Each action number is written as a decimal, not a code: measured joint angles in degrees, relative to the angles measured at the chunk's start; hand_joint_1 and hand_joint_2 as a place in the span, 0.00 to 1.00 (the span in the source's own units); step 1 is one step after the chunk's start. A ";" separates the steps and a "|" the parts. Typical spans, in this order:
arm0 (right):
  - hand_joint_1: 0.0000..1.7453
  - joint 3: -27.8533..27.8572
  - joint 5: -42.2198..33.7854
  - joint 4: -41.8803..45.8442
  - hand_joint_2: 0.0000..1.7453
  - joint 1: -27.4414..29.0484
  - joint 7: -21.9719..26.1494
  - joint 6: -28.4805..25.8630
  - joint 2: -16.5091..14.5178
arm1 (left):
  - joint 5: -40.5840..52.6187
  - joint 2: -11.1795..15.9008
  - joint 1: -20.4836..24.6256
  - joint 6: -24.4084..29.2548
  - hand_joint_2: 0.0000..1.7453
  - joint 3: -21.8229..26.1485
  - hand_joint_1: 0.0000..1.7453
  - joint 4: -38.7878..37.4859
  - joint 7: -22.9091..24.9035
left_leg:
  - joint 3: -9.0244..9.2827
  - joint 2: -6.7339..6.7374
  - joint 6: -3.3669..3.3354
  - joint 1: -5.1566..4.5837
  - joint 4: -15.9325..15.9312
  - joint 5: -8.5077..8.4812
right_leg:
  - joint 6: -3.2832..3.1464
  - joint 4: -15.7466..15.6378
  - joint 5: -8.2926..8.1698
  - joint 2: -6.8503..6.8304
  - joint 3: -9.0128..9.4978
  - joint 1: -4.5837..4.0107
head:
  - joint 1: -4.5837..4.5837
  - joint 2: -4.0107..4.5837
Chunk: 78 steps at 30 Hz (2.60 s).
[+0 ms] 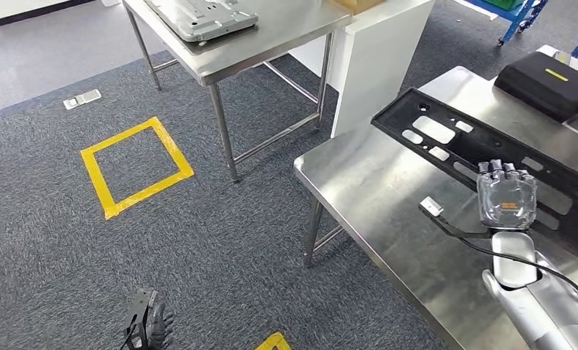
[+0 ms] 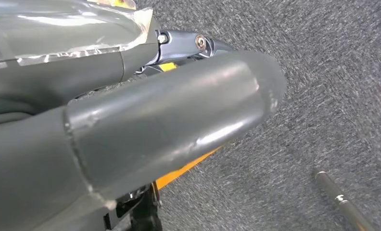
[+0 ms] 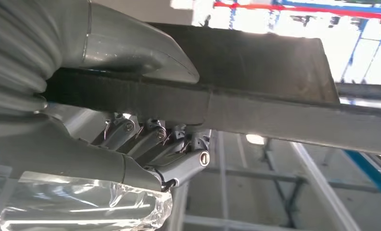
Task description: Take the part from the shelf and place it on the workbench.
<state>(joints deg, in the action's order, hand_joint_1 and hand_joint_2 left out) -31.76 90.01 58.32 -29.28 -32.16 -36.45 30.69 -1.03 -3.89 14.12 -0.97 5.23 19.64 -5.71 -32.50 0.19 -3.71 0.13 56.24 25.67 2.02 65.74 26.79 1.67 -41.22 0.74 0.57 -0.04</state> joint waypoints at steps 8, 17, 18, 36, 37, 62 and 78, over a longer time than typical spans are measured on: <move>1.00 -3.97 0.02 4.28 1.00 0.50 -4.15 -0.01 0.20 | -0.30 0.53 -0.11 -0.17 0.00 0.01 0.00 0.01 -0.02 | -0.15 5.78 1.69 -0.21 1.11 1.24 | 2.97 -7.49 -2.23 -6.05 5.64 1.15 | 0.25 0.00; 1.00 -11.53 0.04 9.41 1.00 -0.81 -6.32 -0.01 0.74 | 0.12 0.58 0.47 -0.35 0.00 -0.04 0.00 0.09 0.85 | -6.44 -0.14 3.48 0.63 16.52 9.75 | -0.58 -7.99 -2.71 -0.42 5.88 1.21 | -0.50 0.00; 1.00 -12.66 0.04 9.68 1.00 -1.01 -6.69 -0.01 0.75 | 0.14 0.58 0.48 -0.35 0.00 -0.05 0.00 0.09 0.98 | -7.49 -0.31 3.43 0.64 18.11 9.71 | -0.64 -7.97 -2.74 0.45 5.89 1.08 | -0.51 0.00; 1.00 -16.58 0.00 9.81 1.00 -2.90 -0.15 -0.01 -1.02 | -0.25 0.58 1.81 -1.33 0.00 -0.05 0.00 0.09 0.67 | -1.08 2.77 0.44 0.34 1.44 0.45 | 1.69 5.85 2.05 -1.48 -1.36 0.71 | 0.26 0.00; 1.00 -16.49 0.00 9.68 1.00 -2.98 0.09 -0.01 -1.22 | -0.27 0.58 1.83 -1.62 0.00 -0.05 0.00 0.09 0.49 | -1.03 3.45 0.59 0.34 1.49 0.54 | 2.15 1.70 0.64 -2.48 0.96 0.80 | 0.27 0.00; 1.00 -12.05 0.00 5.26 1.00 -3.87 4.61 -0.01 -5.38 | -1.24 1.80 2.22 -5.81 0.00 -0.05 0.00 -0.24 -1.44 | -2.50 -1.29 2.08 -0.38 2.75 0.26 | -0.35 -7.91 -3.20 1.03 5.39 0.01 | -0.18 0.00; 1.00 -10.82 0.00 -1.91 1.00 -6.30 7.04 -0.01 -8.35 | -1.24 1.85 2.66 -6.41 0.00 -0.05 0.00 -0.51 -1.44 | -2.72 -1.32 1.70 -0.40 2.76 0.04 | 0.16 -8.17 -3.54 1.00 5.30 0.00 | -0.20 0.00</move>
<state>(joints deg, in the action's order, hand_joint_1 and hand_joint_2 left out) -42.58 90.01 56.41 -35.58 -25.12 -36.46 22.34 -2.27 -2.04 16.77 -7.38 5.18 19.13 -7.15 -35.22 -1.13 -2.01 -0.27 59.00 25.71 2.19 57.56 23.25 2.67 -35.92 0.75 0.37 -0.04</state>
